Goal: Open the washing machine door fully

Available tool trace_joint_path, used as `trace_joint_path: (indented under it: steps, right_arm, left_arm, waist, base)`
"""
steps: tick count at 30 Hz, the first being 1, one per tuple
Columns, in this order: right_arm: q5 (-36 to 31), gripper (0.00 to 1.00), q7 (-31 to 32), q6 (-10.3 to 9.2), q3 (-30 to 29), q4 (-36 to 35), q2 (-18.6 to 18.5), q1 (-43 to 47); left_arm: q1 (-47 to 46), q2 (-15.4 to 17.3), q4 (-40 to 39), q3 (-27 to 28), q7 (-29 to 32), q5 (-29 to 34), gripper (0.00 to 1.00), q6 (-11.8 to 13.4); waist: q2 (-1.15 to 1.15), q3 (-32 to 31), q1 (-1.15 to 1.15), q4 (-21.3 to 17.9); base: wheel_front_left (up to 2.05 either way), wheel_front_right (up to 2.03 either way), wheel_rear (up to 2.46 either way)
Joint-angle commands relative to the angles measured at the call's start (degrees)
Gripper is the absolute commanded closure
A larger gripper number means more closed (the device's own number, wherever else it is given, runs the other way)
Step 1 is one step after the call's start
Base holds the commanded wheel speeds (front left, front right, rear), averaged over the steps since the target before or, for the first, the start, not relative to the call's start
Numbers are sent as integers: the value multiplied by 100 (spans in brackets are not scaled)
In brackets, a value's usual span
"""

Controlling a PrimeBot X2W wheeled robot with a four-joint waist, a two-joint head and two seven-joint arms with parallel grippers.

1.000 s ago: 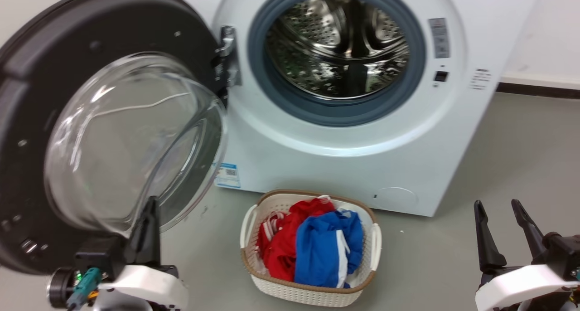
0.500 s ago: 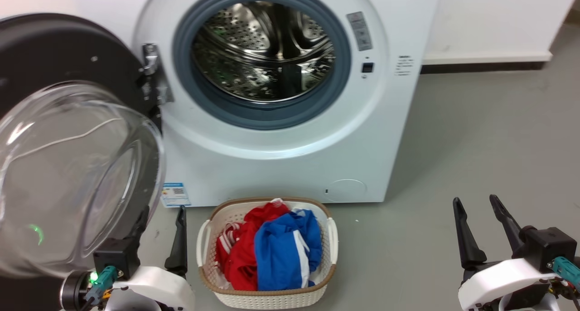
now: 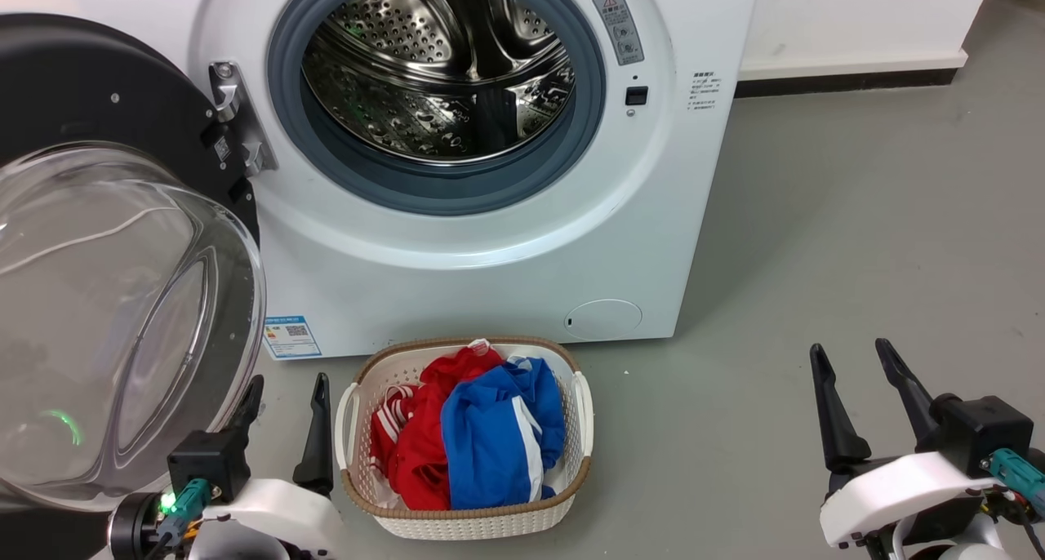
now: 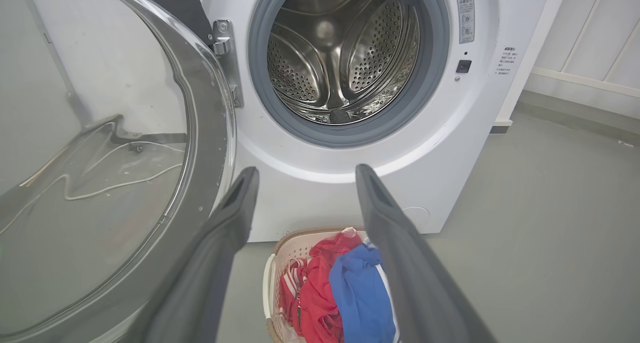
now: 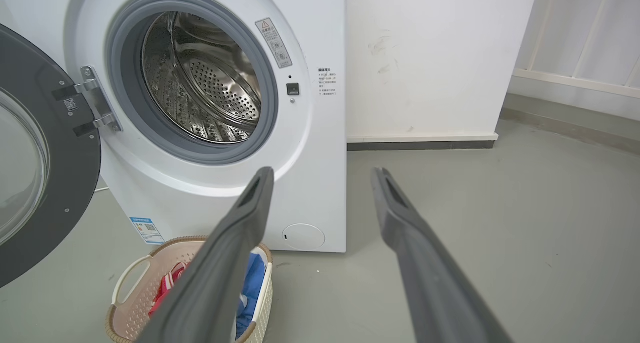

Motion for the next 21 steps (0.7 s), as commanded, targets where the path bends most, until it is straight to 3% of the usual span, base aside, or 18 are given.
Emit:
trace_joint_path:
  steps: [1, 20, 21]
  right_arm:
    - [34, 0, -38, -1, 10, 13, -8, -65]
    - [92, 0, -90, 0, 33, 103, -38, -114]
    - [62, 100, -67, 0, 27, 90, -19, -52]
  left_arm:
    - [-68, -7, 13, 7, -21, 10, 0, 9]
    - [-68, 41, -68, -40, -50, 39, 0, 95]
    - [-19, 20, -65, -32, -50, 19, 100, 97]
  waist:
    - [0, 14, 0, 11]
    - [0, 21, 0, 54]
    - [0, 21, 0, 54]
  base:
    - [0, 0, 0]
    - [0, 0, 0]
    - [0, 0, 0]
